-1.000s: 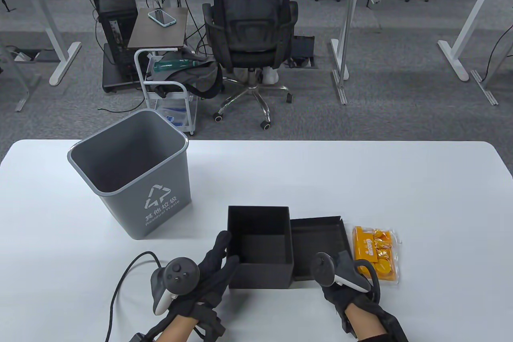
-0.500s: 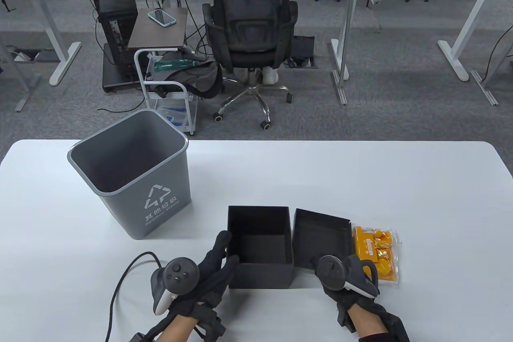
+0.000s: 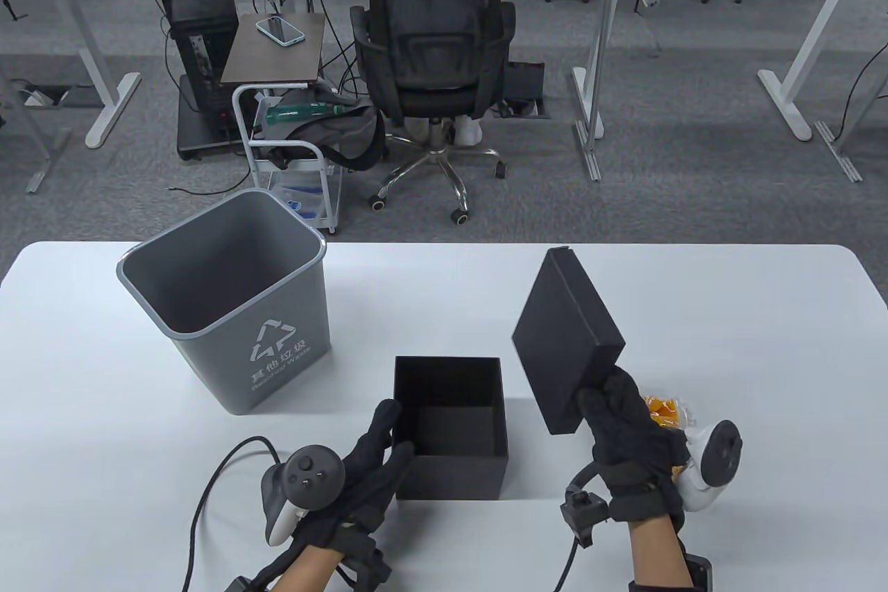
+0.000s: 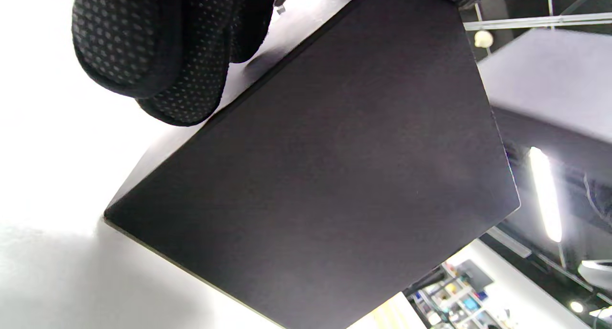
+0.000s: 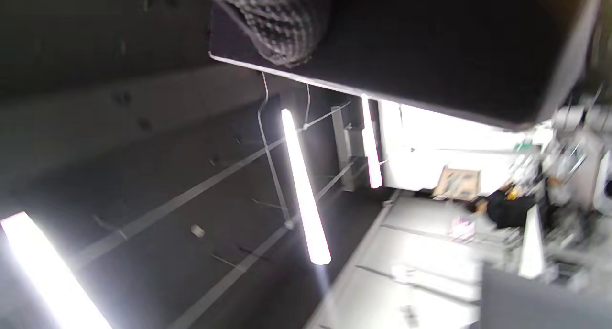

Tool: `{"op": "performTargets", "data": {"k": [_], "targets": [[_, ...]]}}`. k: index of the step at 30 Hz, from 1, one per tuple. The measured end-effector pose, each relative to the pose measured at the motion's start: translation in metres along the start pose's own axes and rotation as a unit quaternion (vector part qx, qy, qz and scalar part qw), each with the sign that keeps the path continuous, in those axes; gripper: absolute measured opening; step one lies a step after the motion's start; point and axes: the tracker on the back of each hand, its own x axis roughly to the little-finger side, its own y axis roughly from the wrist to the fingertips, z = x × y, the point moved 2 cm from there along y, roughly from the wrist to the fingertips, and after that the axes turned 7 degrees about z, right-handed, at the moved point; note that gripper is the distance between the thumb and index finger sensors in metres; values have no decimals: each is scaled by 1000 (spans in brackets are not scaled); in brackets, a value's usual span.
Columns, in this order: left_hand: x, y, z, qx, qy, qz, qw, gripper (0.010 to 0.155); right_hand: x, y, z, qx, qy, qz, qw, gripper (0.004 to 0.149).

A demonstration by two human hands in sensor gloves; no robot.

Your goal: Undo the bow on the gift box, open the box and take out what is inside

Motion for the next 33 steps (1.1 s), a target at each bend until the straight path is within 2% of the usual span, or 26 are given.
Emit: {"op": "performTargets", "data": {"k": [3,5,7,13,17,21,24,27,30,31,33], "targets": [[0,0,0,0,-1,-1,1000,72,21,-1,-8,14,124,-17,992,48],[0,0,0,1,-1,-1,1000,72,47,-4,-14,28,225,-54,972,49],[0,0,0,1,-3,-1,1000,72,69,-10,-17,35,287,-88,953,50],[0,0,0,3,-4,-1,1000,72,120,-35,-11,81,348,-189,915,50],[0,0,0,3,-4,-1,1000,72,135,-49,-2,117,365,-226,895,51],[0,0,0,3,-5,-1,1000,71,139,-61,5,124,345,-249,897,52],[0,0,0,3,-8,0,1000,71,139,-68,6,139,353,-253,890,57],[0,1,1,2,-30,11,1000,71,136,-71,11,133,299,-252,911,66],[1,1,2,4,-47,18,999,71,132,-70,17,110,223,-251,936,61],[1,1,3,2,-56,21,998,71,156,-65,27,118,196,-252,940,59],[2,2,4,0,-71,27,997,72,157,-66,31,133,142,-252,948,59]]}}
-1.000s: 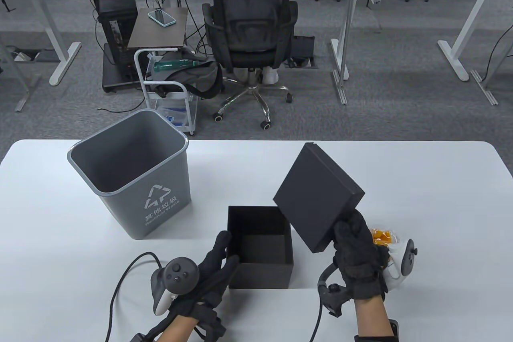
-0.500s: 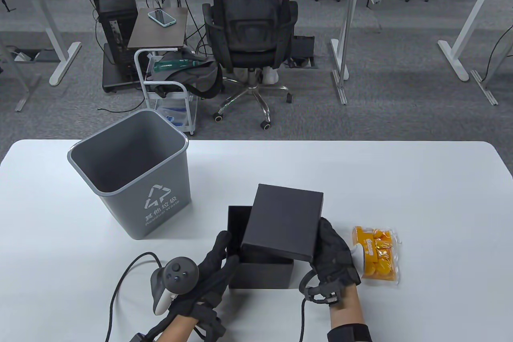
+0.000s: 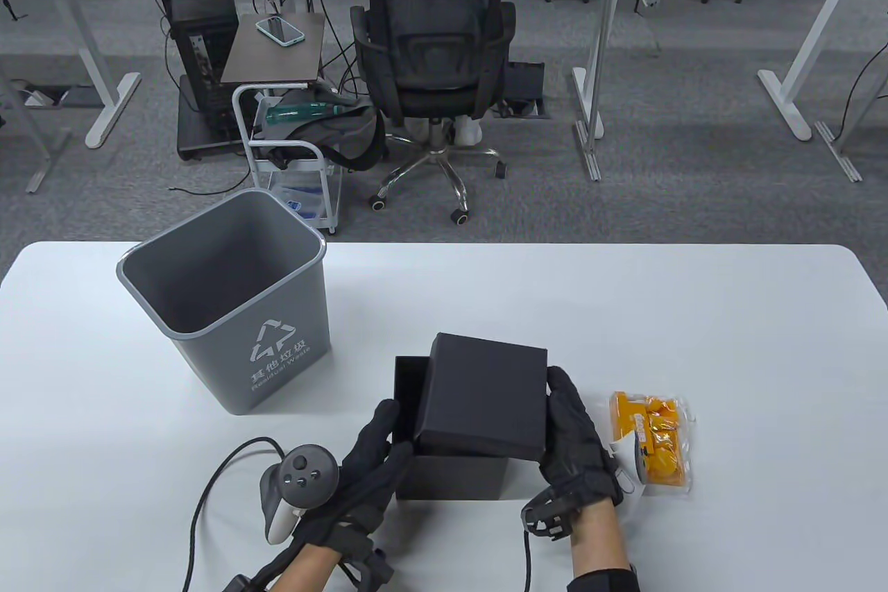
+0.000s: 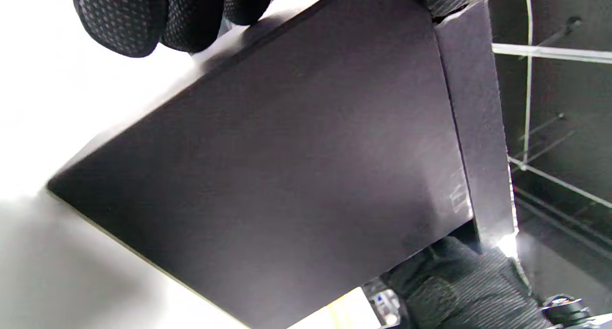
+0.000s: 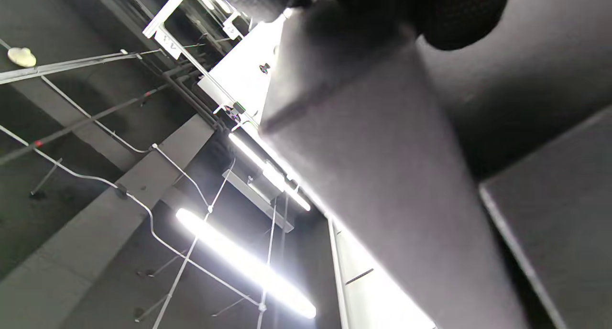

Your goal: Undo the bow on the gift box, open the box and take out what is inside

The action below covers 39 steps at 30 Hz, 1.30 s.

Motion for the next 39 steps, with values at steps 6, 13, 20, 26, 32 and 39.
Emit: {"op": "performTargets", "data": {"k": [6,13,20,26,32,39], "targets": [[4,1,0,6,-37,17,999,73,0,3,-18,-53,-77,-15,995,70],[13,1,-6,-31,-128,34,991,66,-3,2,-28,-57,-134,-19,989,66],[19,4,-11,22,-138,67,988,69,-7,1,-35,-53,-180,-13,982,63],[23,5,-14,45,-149,73,985,73,-9,-1,-39,-47,-216,-2,975,60],[28,6,-18,56,-149,67,985,71,-14,-2,-45,-42,-258,11,965,59],[28,6,-18,55,-141,69,986,68,-15,-3,-46,-39,-285,17,958,58]]}}
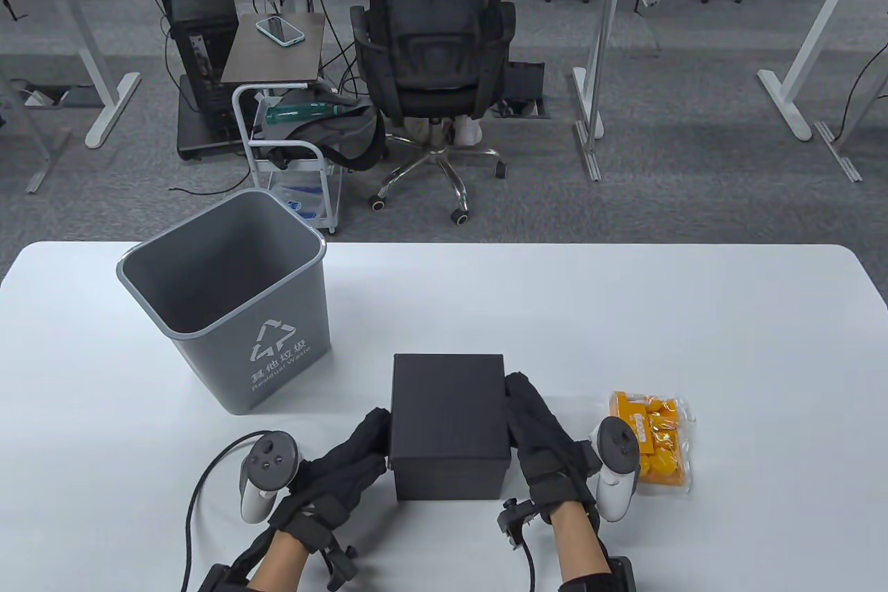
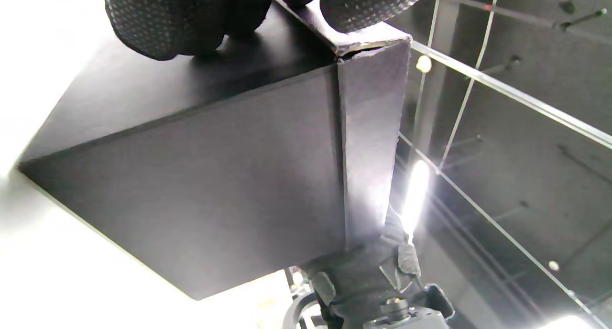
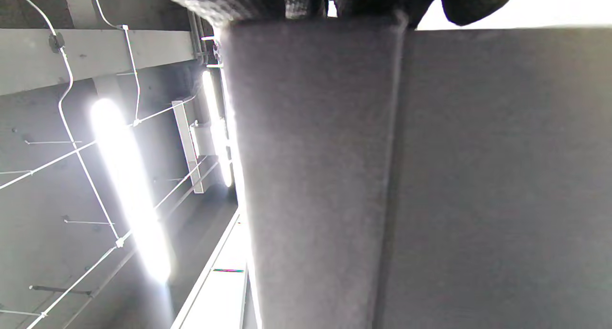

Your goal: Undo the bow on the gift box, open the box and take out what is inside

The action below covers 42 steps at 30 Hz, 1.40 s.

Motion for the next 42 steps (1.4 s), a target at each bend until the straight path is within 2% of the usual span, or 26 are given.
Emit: {"op": "performTargets", "data": {"k": [5,10,13,20,24,26,28,29,31,33,35,37,39,42], "targets": [[0,-1,1,-19,-18,-6,1000,67,-1,-1,0,6,-18,3,1000,57],[-5,-2,7,-80,5,-30,996,80,-4,-1,-1,5,-25,2,1000,57],[-4,-2,10,-54,31,-59,996,79,-6,-3,-2,10,-44,3,999,57],[-1,-2,9,-49,23,-70,996,82,-6,-4,-2,16,-56,9,998,57],[-9,-4,8,-71,54,-49,995,85,-17,-6,-1,32,-109,44,993,57],[-17,-6,4,-79,91,-26,992,89,-31,-9,-1,15,-160,67,985,63],[-29,-9,-2,-102,118,0,988,91,-49,-14,0,-11,-236,89,968,67],[-37,-12,-5,-111,135,15,985,91,-59,-18,0,-19,-287,97,953,70],[-52,-16,-10,-122,187,34,974,90,-75,-28,1,-25,-378,117,918,74],[-69,-19,-13,-110,265,41,957,88,-85,-39,2,-33,-470,135,872,77],[-80,-23,-14,-85,342,16,936,85,-89,-48,4,-33,-521,146,840,77],[-86,-28,-13,-80,400,11,913,83,-88,-56,7,-17,-541,164,825,76],[-87,-32,-12,-84,463,11,882,79,-82,-59,11,-1,-540,177,823,74],[-82,-31,-12,-60,536,-25,842,74,-76,-58,13,3,-563,156,812,70]]}}
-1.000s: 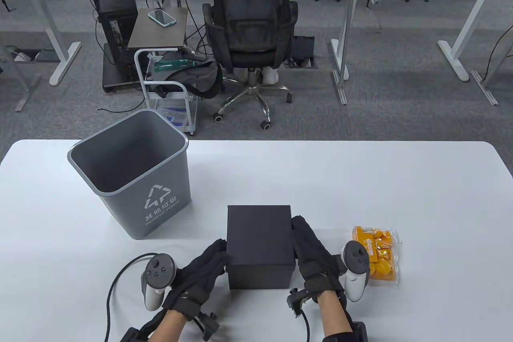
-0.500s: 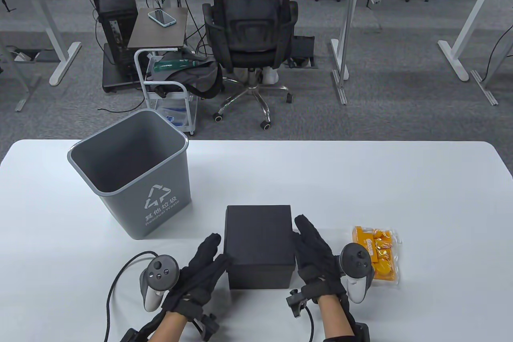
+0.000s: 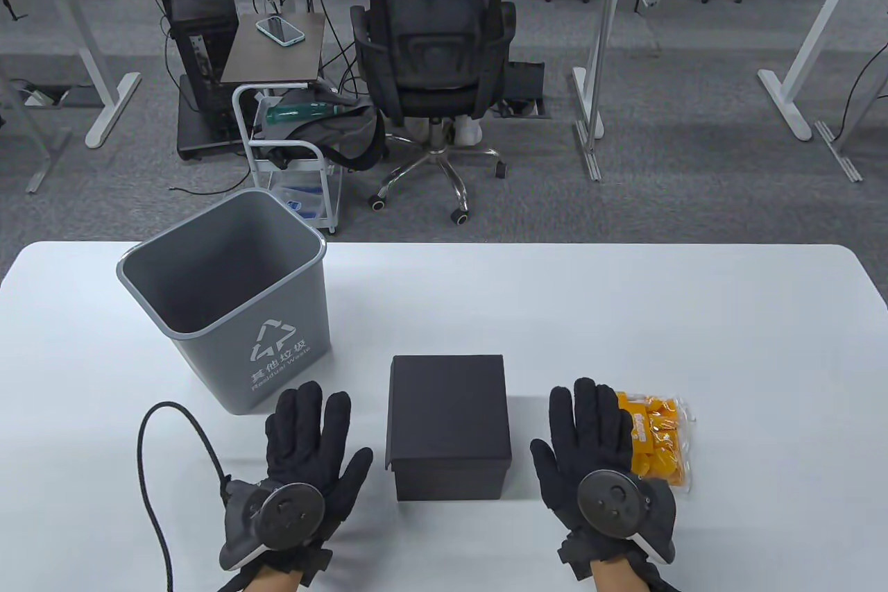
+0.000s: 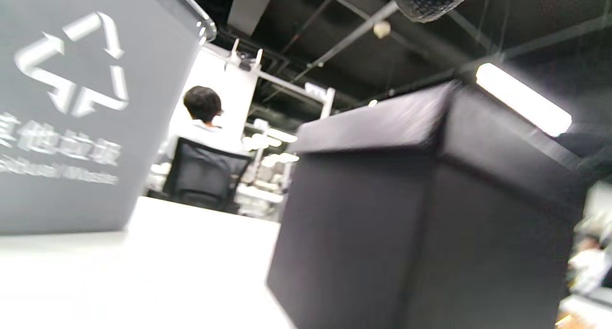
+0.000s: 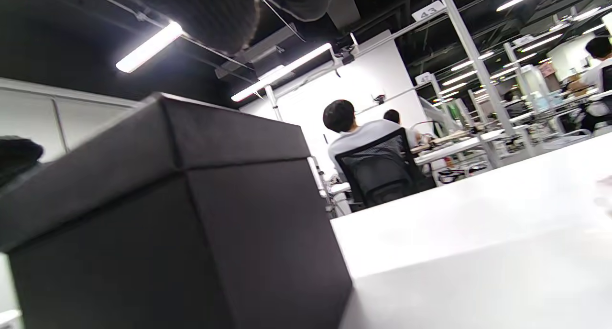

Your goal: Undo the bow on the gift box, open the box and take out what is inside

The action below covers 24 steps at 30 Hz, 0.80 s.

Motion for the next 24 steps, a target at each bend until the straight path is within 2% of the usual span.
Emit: {"op": "performTargets", "data": {"k": [3,8,14,24], "targets": [[1,3,11,36,32,-3,999,72,2,-1,-3,-15,-10,-3,1000,69],[4,7,25,75,13,-17,997,73,8,-3,-2,-2,4,-10,1000,70],[2,10,23,64,-1,-12,998,75,22,-5,-4,-6,21,-35,999,71],[0,10,19,48,-4,-5,999,75,24,0,-12,-24,34,-35,999,72]]}}
